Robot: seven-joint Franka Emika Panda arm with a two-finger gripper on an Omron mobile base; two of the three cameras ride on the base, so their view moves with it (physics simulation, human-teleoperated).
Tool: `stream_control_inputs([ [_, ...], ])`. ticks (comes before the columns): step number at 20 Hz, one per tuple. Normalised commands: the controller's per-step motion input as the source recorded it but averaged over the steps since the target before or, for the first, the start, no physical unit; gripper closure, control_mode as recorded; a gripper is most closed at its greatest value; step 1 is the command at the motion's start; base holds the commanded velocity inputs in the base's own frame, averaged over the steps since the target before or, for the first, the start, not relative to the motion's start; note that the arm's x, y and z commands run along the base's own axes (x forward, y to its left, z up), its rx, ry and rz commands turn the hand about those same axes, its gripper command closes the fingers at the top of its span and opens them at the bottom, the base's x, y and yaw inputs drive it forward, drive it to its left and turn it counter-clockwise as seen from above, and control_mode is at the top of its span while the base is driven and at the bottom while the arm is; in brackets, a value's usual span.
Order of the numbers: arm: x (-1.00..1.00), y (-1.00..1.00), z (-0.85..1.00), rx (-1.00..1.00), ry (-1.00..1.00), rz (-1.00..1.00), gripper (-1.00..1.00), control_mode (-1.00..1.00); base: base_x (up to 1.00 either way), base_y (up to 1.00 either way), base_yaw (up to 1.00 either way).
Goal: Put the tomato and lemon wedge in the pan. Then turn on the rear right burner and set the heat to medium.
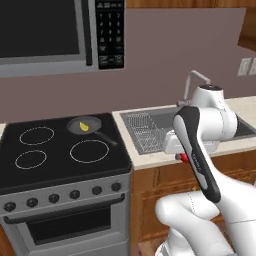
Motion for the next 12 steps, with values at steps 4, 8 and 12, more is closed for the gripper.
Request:
stream_control_inputs([
  [4,0.00,0.00,0.00,0.00,0.00,0.00,1.00,1.00,0.01,0.98,0.00],
  [8,0.00,0.00,0.00,0.00,0.00,0.00,1.00,1.00,0.27,0.58,0.00],
  [12,0.00,0.00,0.00,0.00,0.00,0.00,1.00,1.00,0.27,0.46,0.00],
])
